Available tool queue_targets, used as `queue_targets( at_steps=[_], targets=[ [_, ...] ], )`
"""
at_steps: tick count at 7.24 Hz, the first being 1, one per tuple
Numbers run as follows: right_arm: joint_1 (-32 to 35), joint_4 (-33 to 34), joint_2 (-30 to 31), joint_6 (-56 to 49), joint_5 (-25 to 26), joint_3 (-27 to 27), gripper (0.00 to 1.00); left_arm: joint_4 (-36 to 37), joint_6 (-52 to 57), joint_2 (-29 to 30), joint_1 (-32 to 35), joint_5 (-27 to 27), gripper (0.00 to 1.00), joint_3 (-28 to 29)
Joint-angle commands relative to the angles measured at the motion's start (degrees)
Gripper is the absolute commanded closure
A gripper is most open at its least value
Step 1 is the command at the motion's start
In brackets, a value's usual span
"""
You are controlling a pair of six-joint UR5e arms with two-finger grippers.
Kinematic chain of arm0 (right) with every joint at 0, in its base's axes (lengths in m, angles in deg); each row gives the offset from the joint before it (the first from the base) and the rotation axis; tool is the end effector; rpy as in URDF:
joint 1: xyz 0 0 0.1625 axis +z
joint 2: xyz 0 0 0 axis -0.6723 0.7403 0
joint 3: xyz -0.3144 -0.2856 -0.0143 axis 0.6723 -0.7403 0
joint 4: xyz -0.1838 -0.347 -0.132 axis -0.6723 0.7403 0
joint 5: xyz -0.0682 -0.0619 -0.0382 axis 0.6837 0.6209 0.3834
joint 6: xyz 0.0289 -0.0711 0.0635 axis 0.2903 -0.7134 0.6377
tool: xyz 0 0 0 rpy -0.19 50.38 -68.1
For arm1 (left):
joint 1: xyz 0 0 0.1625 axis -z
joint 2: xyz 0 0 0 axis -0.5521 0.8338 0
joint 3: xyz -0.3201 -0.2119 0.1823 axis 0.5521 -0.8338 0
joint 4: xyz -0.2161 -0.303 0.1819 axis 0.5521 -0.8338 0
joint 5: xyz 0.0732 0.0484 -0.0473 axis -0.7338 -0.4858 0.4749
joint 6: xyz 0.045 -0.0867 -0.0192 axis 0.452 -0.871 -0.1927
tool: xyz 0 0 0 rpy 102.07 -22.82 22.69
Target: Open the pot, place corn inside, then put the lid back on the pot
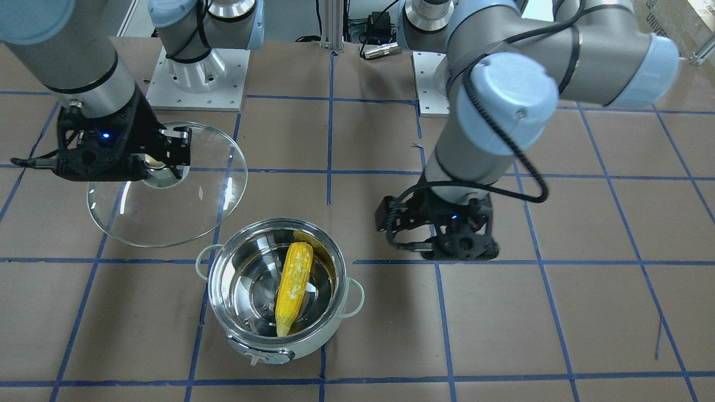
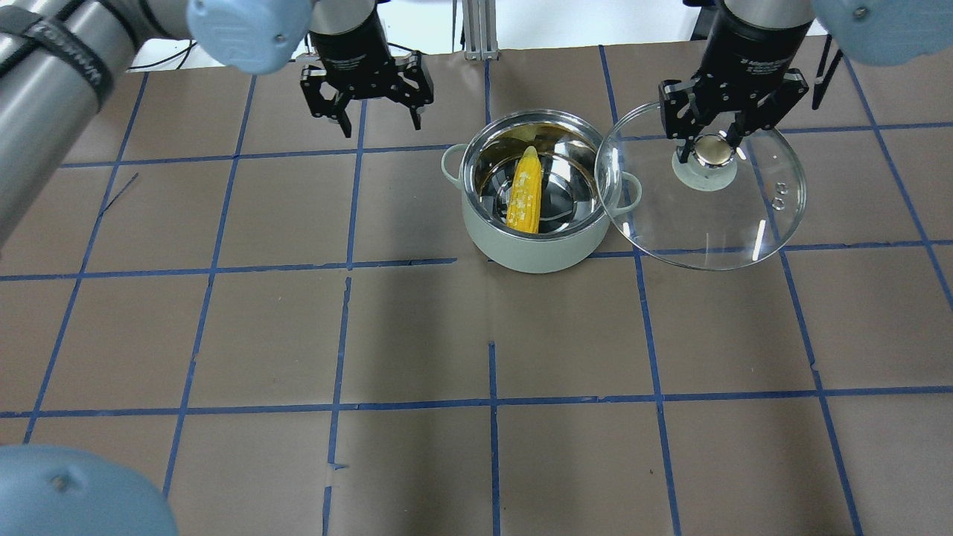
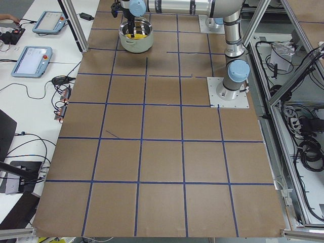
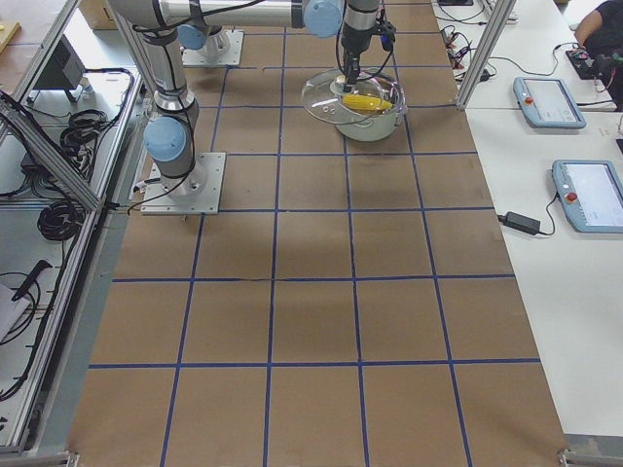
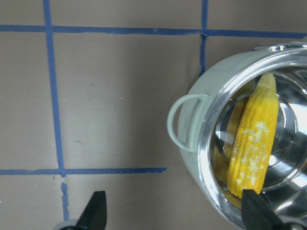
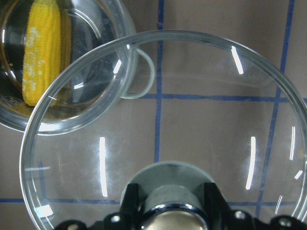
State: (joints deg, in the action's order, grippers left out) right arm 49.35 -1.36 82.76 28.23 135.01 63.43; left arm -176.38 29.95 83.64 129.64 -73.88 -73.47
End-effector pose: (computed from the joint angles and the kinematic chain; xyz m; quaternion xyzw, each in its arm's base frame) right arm 0.1463 -0.5476 0.4726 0.0298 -0.9987 -0.0400 0.0117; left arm -0.2054 -0.6075 0.4293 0.0152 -0.9993 -0.0196 0.0281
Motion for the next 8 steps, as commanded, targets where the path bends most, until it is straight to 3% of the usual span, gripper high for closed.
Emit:
queue_targets(
  at_steps=[1,2,3,5,6,8],
  targets=[
    [6.2,0.1,-5.6,1.4,-0.1,-5.3,0.76,-1.0,7.7,-12.2,-6.9,-1.3,0.00,-10.0],
    [7.9,0.1,-9.4,2.1,-0.2,-9.1,0.76,-4.6,8.4,-15.3,-7.1,-6.2,0.00,-10.4],
    [9.0,0.1,-13.0,2.3,-0.2,-13.0,0.76,-6.6,8.9,-16.7,-7.4,-7.0,0.00,-9.3],
    [10.8,1.0,-19.3,2.4,-1.5,-17.9,0.76,-6.2,12.3,-16.8,-8.1,-6.5,0.00,-9.1],
    [11.5,1.5,-21.0,2.4,-1.5,-19.0,0.76,-5.6,12.1,-16.1,-8.2,-3.2,0.00,-8.2],
    [11.6,4.9,-23.7,2.2,-1.4,-19.0,0.76,-5.8,12.2,-16.6,-8.4,-2.7,0.00,-7.9]
  ],
)
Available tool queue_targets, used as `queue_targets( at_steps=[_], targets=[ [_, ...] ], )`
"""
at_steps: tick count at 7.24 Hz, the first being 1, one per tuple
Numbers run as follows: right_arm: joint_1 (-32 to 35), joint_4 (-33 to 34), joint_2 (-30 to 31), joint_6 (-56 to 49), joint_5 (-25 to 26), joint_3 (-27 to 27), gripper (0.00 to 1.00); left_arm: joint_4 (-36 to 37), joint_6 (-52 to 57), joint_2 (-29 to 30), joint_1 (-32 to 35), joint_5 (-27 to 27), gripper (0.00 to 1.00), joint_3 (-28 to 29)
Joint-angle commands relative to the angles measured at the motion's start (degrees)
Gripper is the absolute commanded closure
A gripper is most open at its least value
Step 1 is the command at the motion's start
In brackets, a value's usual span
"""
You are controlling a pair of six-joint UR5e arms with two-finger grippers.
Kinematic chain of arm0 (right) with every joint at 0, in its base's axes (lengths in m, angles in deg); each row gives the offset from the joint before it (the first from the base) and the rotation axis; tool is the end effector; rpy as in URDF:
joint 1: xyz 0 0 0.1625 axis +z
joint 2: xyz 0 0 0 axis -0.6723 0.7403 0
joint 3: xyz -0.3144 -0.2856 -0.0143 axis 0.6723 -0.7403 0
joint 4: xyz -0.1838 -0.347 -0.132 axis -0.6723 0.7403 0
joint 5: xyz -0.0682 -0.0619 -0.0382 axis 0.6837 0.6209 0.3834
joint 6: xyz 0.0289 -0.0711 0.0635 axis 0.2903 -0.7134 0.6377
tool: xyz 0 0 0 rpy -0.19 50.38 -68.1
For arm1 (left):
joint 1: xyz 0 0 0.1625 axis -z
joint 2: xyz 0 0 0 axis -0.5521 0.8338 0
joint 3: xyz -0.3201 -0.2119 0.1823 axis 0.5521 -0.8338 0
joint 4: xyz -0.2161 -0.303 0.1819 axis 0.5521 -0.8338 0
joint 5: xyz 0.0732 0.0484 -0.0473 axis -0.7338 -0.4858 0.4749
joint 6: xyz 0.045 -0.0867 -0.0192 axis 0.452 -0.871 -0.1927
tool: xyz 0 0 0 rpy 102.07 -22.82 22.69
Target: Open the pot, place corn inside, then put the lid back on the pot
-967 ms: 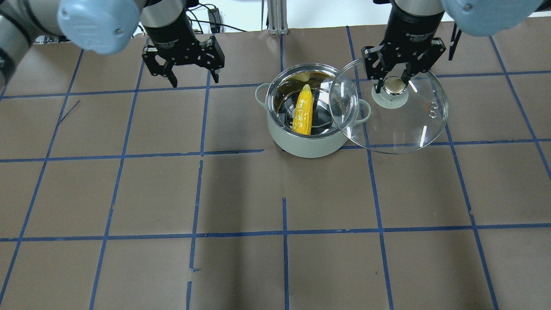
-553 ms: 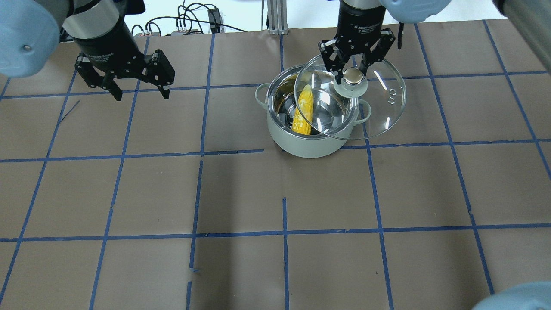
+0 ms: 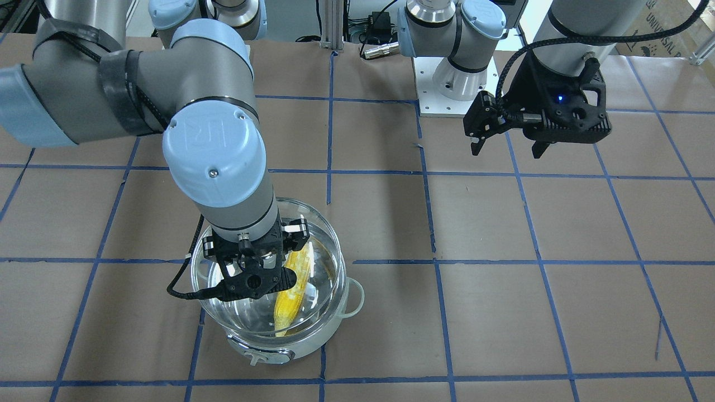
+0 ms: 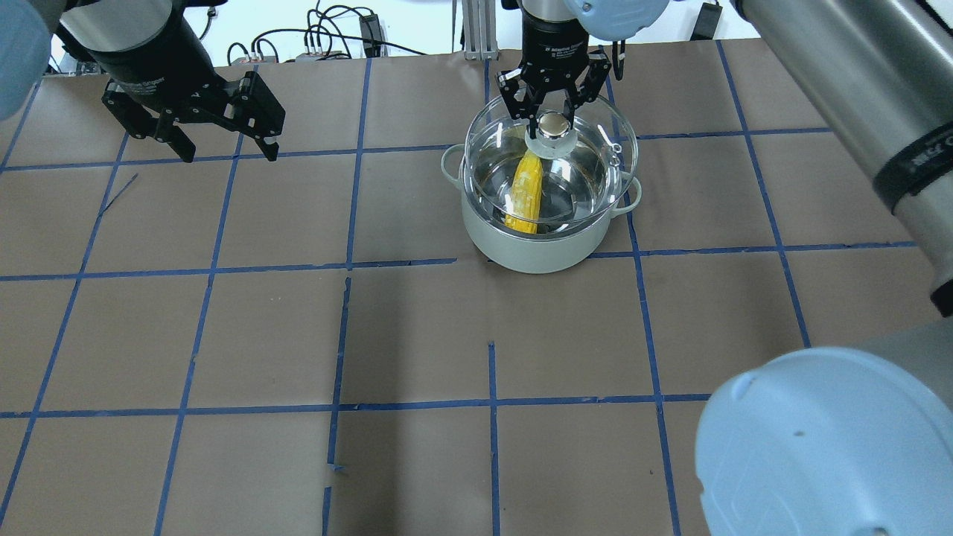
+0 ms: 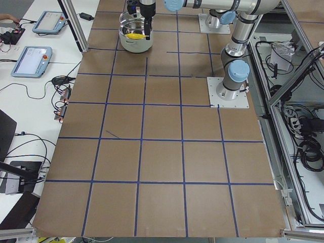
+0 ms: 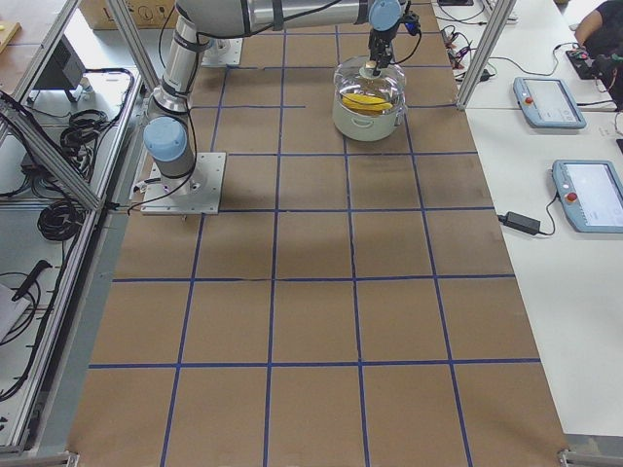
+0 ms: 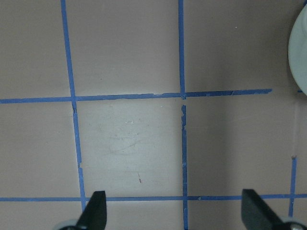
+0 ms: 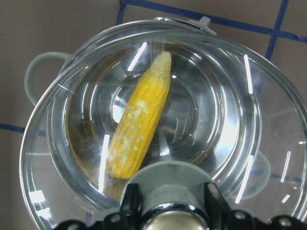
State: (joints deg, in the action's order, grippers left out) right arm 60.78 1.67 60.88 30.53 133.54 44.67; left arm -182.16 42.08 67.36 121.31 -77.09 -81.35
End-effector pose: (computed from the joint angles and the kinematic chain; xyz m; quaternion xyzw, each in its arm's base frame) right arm 0.2883 -0.6539 0.3956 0.1087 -0.9932 -0.0406 0.0037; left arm -0.1140 -0.5177 0.5139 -0.0184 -0.9998 0.0070 0.0019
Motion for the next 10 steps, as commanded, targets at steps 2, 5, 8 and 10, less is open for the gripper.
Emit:
queue_targets(
  at_steps=[2,5,8,10],
  targets=[
    [0.1,1.9,-2.2,-0.2,0.0,0.0,0.76,-0.9,0.4,-0.5,-0.4,-1.1,0.00,-0.1],
    [0.2,1.6,-2.3,0.0,0.1,0.3,0.75,-0.8,0.4,-0.8,-0.4,-0.6,0.00,-0.7],
    [0.1,1.4,-2.4,0.0,0.1,0.5,0.75,-0.8,0.1,-0.9,-0.3,-0.6,0.00,-0.7],
    [0.1,1.7,-3.4,0.1,0.1,0.4,0.74,-0.8,0.1,-0.8,-0.3,-0.8,0.00,-0.8]
  ],
)
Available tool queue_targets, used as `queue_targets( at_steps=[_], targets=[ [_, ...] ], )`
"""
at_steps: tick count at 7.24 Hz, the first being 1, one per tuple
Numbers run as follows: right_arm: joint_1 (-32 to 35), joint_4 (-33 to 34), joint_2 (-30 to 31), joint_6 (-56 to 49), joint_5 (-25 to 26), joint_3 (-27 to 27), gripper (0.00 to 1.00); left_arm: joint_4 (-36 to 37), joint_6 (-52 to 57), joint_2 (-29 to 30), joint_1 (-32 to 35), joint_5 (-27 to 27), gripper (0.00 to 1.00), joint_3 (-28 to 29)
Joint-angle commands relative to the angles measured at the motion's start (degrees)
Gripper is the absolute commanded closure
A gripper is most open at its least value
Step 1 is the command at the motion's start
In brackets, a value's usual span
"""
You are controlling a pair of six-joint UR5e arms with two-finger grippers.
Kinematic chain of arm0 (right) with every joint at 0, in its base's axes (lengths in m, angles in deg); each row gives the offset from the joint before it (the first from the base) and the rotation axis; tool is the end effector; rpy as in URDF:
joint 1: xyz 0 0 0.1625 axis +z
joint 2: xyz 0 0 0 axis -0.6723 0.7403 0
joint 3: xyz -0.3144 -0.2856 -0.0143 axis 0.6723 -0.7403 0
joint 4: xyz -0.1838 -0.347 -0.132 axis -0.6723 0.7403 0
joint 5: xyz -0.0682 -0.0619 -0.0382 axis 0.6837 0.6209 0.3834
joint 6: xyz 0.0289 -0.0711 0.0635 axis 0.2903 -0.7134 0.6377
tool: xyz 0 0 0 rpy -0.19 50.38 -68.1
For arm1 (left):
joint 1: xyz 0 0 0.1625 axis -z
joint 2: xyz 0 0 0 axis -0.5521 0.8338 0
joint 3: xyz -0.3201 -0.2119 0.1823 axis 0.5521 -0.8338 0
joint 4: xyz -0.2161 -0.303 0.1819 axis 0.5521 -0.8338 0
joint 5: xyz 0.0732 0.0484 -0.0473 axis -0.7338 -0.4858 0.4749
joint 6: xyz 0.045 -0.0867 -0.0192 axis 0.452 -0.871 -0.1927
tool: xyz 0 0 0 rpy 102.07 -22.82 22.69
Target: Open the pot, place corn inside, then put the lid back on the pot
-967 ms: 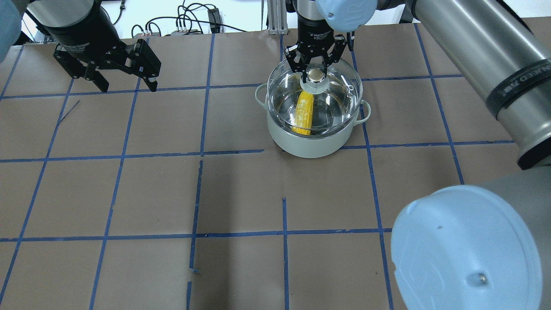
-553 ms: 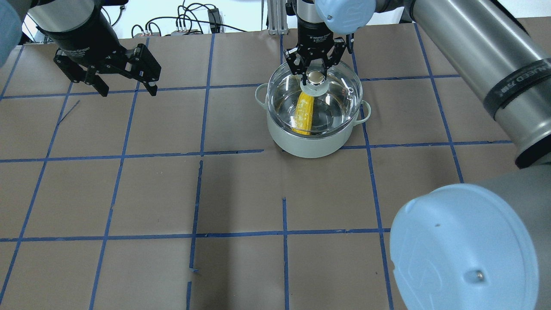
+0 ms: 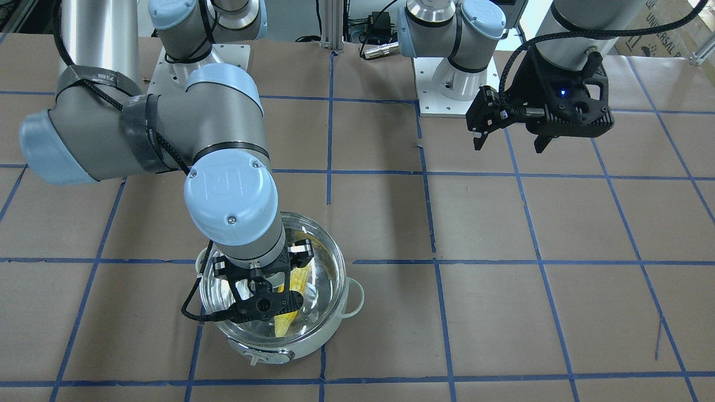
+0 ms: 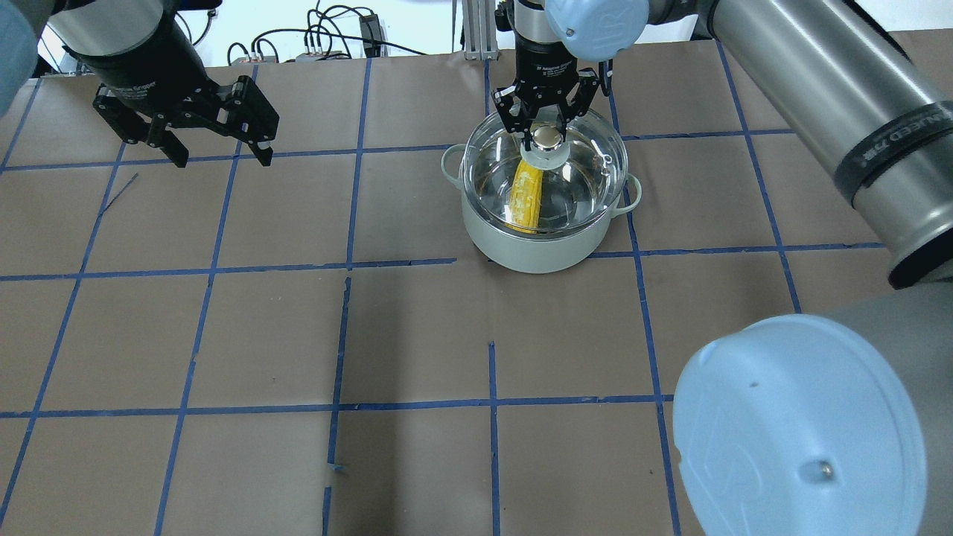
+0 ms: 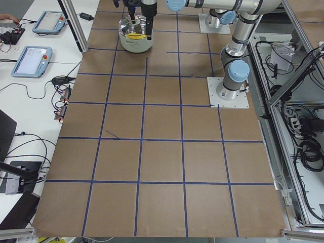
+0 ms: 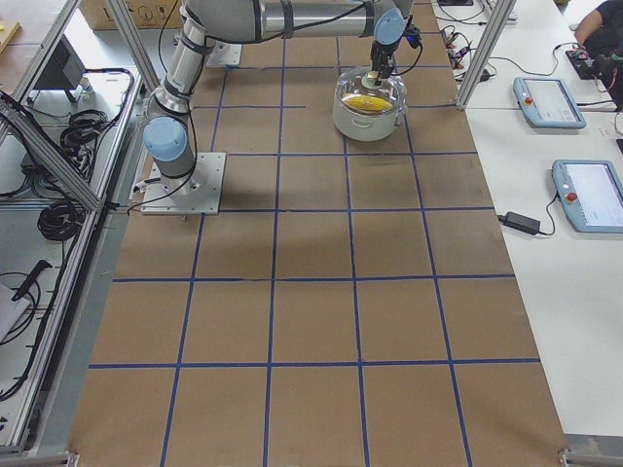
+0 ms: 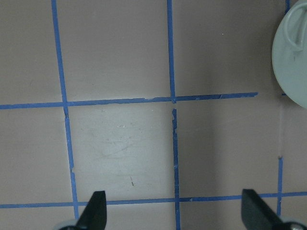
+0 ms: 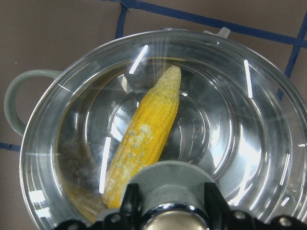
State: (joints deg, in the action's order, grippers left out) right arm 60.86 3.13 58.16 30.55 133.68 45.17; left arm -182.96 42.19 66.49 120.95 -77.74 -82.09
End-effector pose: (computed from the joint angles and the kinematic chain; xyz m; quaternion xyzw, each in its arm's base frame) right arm 0.2917 -0.6650 0.3601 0.1092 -0.9924 -0.0557 0.0068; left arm -0.1100 -0.5107 0.5138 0.0162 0.9999 -0.0008 0.0034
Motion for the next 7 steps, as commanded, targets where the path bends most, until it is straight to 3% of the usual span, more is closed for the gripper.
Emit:
queue_targets(
  at_steps=[1,2,3,4,7],
  targets=[
    [0.0,0.3,-0.8,0.1,0.0,-0.1,0.74,0.0,0.0,0.0,0.0,0.0,0.00,-0.1],
    [0.0,0.4,-0.8,0.2,0.1,-0.2,0.66,0.0,0.0,0.0,0.0,0.0,0.00,-0.1],
    [0.0,0.6,-0.9,0.2,0.2,-0.3,0.23,0.0,0.1,0.0,0.0,0.0,0.00,-0.1],
    [0.0,1.1,-0.8,0.2,0.8,-0.4,0.00,0.3,0.1,0.1,0.0,0.0,0.00,-0.1],
    [-0.7,0.4,1.0,-0.1,1.2,-2.2,0.00,0.4,0.1,0.1,0.0,0.0,0.00,-0.1]
  ],
)
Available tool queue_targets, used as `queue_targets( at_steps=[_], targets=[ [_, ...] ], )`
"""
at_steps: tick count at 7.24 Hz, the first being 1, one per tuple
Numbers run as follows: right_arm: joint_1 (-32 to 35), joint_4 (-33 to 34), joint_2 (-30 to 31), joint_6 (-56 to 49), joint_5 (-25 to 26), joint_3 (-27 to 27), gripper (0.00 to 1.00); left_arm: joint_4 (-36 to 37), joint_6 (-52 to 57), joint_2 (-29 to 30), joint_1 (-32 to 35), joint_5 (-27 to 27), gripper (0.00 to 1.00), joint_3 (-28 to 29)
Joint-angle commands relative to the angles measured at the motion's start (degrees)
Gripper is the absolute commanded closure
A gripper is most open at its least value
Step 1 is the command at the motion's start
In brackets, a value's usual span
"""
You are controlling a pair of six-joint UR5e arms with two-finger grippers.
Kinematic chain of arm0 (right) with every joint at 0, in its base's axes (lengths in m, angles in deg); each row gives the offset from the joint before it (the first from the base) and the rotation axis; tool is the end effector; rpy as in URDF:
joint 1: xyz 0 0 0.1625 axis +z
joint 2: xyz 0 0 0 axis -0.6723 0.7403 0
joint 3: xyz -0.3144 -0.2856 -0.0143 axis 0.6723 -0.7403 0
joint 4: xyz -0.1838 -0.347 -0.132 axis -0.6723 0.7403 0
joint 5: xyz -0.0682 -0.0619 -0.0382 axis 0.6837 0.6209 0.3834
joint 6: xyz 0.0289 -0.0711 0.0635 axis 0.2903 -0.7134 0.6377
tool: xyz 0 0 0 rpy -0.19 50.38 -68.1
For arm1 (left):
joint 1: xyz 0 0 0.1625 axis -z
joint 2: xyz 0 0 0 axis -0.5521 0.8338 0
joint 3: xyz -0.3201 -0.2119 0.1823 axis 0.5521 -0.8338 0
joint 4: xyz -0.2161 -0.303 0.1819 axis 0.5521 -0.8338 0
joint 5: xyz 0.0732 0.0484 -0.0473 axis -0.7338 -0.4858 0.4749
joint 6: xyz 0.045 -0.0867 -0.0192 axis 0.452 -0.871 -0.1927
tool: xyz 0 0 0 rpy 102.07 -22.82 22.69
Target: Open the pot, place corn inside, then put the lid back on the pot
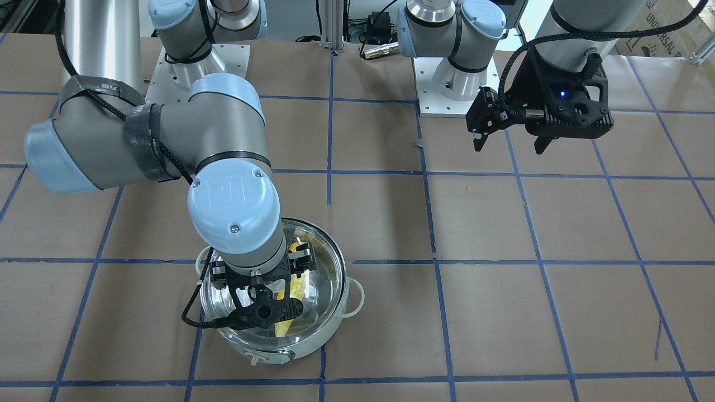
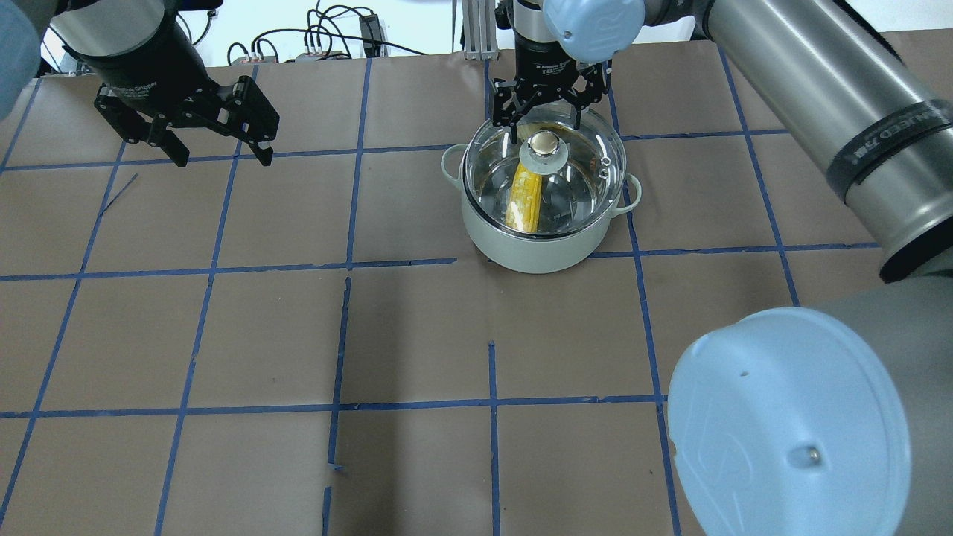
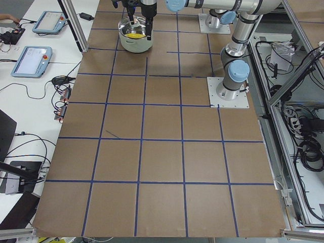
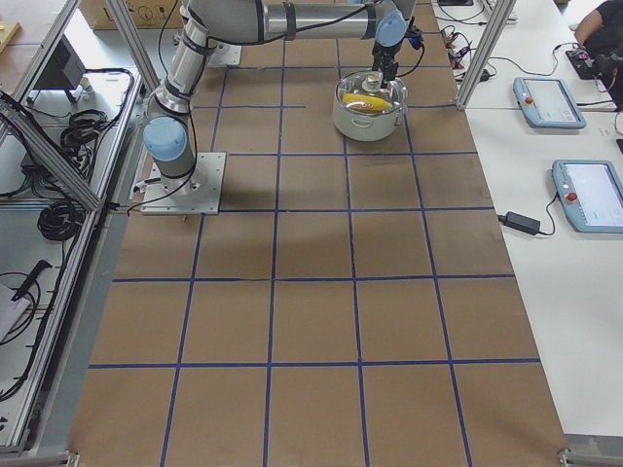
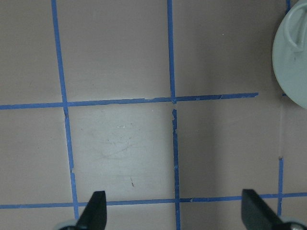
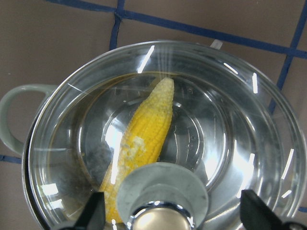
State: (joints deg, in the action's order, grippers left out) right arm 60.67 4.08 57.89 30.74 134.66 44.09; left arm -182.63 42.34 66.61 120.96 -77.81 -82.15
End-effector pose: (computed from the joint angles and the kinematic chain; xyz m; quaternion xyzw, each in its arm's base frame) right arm 0.2891 -0.6718 0.3672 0.1064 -0.9935 -0.0394 0.0134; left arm -0.1099 -0.5119 0.5128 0.0176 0.9998 -0.0021 0.0041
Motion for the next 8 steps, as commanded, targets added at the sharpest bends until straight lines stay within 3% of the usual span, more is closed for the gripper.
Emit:
queue_targets(
  at_steps=[1,3,6,8],
  targets=[
    [-2.2,-2.1,2.8,-1.5,0.2,-2.1,0.00,0.0,0.0,0.0,0.0,0.0,0.00,0.0],
    [-8.0,-3.3,8.2,-2.1,-0.2,0.5,0.00,-0.1,-0.1,0.0,0.0,-0.2,0.00,0.0],
    [-16.8,-5.9,19.7,-6.0,-0.5,9.9,0.00,-0.1,-0.3,0.0,0.0,-0.2,0.00,0.0],
    [-18.4,-4.8,22.3,-6.6,-0.7,15.7,0.00,-0.1,-0.3,-0.1,0.0,-0.2,0.00,0.0]
  ],
)
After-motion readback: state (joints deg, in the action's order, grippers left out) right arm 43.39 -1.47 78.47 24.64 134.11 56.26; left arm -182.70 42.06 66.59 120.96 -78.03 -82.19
